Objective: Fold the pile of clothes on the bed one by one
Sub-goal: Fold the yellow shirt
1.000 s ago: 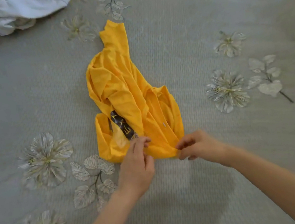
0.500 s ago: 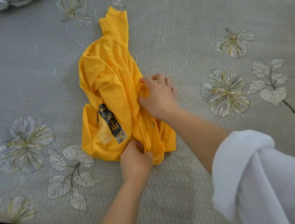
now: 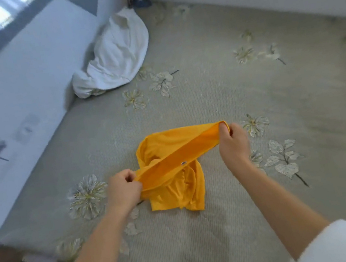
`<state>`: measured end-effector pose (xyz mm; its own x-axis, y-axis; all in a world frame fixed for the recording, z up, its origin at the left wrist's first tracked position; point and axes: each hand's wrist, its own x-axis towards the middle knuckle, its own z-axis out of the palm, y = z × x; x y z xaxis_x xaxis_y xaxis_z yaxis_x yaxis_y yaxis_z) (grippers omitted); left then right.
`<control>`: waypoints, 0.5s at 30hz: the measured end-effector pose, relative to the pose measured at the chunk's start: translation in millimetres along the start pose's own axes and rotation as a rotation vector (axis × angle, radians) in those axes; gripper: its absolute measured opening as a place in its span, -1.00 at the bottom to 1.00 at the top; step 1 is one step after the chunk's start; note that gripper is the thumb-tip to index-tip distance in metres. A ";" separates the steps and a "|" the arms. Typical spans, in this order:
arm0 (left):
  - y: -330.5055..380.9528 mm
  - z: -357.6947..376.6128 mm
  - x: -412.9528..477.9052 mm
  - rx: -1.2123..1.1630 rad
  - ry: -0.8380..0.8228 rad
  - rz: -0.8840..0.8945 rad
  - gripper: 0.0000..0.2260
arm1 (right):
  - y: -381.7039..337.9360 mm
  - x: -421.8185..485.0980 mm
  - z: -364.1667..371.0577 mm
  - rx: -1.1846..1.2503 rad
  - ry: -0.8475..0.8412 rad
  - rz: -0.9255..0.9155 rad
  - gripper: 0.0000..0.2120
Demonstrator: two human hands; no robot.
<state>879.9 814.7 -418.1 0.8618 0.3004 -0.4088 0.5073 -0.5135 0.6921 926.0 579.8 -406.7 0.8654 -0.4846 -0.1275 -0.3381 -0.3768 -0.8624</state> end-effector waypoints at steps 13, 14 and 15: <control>166.4 -106.3 -78.3 -0.156 0.287 0.409 -0.76 | -143.3 -40.5 -181.6 -0.098 -0.074 -0.432 -0.52; 176.8 -112.0 -80.7 -0.148 0.274 0.434 -0.78 | -153.2 -44.0 -196.2 -0.151 -0.161 -0.419 -0.50; 185.2 -117.3 -82.4 -0.124 0.255 0.450 -0.80 | -161.9 -49.8 -210.5 -0.208 -0.266 -0.385 -0.47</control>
<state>903.1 789.1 -186.4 0.9596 0.2660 0.0914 0.0705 -0.5420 0.8374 859.8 498.8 -157.5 0.9967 -0.0721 0.0368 -0.0190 -0.6504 -0.7593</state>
